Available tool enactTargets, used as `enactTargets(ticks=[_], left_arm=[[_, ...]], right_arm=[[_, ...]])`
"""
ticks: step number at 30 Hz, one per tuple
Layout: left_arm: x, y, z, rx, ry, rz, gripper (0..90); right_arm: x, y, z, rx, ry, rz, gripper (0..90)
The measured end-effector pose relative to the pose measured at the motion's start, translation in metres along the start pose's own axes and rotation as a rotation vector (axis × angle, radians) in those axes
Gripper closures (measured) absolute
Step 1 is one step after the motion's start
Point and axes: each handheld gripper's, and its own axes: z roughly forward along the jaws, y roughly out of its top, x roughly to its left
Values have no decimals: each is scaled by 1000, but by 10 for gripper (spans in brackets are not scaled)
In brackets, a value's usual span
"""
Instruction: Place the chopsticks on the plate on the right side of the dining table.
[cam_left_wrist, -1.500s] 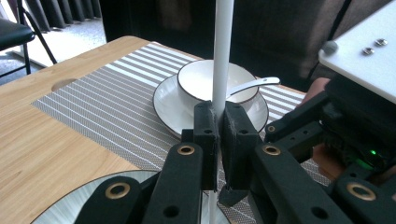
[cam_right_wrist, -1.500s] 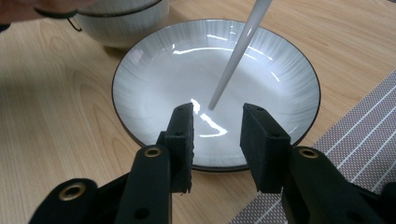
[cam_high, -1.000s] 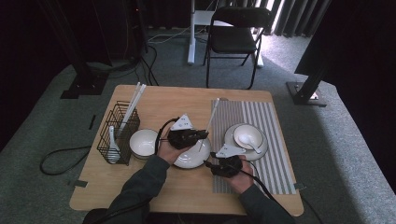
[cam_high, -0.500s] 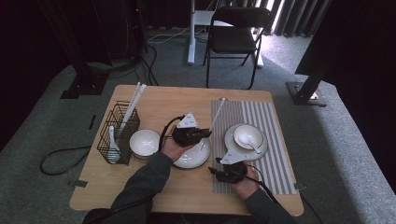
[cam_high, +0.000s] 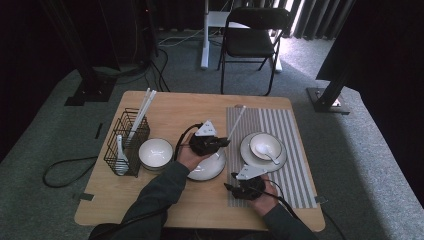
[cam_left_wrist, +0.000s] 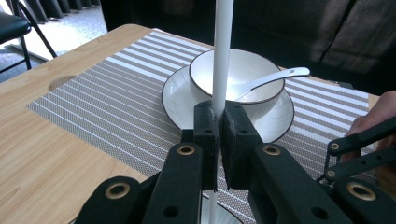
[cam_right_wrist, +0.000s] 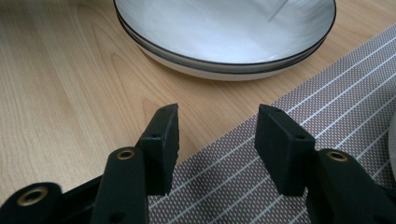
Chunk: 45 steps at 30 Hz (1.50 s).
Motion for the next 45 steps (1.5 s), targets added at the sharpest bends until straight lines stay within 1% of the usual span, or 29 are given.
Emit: enactTargets(ticks=[10,14,20,38,45], left_arm=[[7,0,10,19,9,2,859],[9,2,14,34,14,10,859],[11,1,21,46,13,5,859],[14,-2,37,42,24,-5,859],[17,-3,45,52,29,-10,859]], right_arm=[[1,-2,2,3,5,-8,487],[1,-3,3,4,5,-8,484],[1,-4,3,6,5,-9,482],[0,-6,5,-2,6,5,479],[0,-6,5,-4,8,6,479]])
